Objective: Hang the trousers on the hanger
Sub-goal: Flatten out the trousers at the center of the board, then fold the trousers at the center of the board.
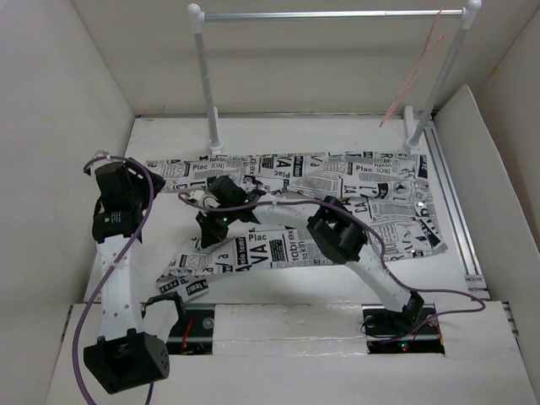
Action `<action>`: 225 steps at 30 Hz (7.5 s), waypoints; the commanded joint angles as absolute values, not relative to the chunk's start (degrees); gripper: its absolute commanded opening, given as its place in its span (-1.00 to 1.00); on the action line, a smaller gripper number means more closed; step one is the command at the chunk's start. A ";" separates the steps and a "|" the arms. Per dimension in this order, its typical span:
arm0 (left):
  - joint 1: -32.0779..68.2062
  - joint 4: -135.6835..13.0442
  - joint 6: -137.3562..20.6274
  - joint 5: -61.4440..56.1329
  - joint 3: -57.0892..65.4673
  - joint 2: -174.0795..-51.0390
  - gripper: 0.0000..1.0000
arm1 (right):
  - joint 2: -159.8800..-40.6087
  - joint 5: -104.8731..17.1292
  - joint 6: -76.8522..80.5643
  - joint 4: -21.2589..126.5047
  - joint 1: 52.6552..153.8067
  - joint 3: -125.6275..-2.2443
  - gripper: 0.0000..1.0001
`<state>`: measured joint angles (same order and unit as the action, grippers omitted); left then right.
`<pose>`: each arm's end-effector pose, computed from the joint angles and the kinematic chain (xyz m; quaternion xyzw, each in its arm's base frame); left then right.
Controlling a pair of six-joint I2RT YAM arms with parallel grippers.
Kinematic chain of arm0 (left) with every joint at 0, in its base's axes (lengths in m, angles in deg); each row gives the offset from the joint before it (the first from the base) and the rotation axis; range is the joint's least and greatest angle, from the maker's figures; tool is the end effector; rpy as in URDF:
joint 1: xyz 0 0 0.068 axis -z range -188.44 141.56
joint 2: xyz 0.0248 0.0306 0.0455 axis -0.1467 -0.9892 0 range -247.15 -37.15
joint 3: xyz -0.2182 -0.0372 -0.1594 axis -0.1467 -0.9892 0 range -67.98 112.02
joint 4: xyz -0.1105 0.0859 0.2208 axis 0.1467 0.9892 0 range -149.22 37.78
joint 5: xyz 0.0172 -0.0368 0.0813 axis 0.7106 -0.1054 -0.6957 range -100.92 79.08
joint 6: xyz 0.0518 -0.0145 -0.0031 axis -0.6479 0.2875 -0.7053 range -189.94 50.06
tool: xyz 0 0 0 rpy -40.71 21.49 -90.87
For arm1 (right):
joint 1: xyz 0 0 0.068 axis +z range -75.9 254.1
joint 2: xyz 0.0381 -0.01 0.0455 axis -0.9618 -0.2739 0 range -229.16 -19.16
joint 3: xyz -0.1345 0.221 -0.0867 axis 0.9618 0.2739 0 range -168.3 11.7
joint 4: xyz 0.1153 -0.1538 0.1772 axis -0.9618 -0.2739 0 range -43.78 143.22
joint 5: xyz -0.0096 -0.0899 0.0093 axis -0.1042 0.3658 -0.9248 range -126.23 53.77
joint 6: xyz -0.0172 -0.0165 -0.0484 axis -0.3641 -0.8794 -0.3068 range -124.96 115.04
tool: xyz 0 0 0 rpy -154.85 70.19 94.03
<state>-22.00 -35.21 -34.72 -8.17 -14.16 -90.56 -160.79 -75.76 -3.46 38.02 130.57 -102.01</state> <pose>0.2022 0.0470 0.3434 -0.3336 0.7672 -0.1226 0.5339 0.2826 0.4673 0.1464 -0.5178 0.7039 0.4528 0.1772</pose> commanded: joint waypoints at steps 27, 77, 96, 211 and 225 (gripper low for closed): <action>-18.39 -41.36 -36.81 -2.05 -28.42 -91.55 0.24 | -121.50 -59.27 -12.96 32.65 115.08 -62.10 -1.00; -13.27 -22.58 -35.58 -46.23 -6.65 -83.99 -1.00 | -71.73 -54.95 -2.41 18.07 88.61 -27.42 0.30; -10.63 -25.90 -34.70 -28.50 -0.92 -83.82 -1.00 | -83.85 -45.31 3.04 13.23 47.51 -30.92 0.20; -20.21 -41.01 -34.89 -19.46 -2.16 -130.17 0.56 | -120.25 -50.01 3.47 32.11 53.80 -75.17 0.11; -30.32 -65.78 -27.15 4.55 -10.31 -135.33 0.44 | -110.57 -56.10 -0.74 35.99 63.19 -55.46 -0.38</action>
<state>-30.96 -56.21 -30.20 -2.40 -9.04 -136.35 -114.01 -54.08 1.43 32.95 60.17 -55.74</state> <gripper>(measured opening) 0.726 0.299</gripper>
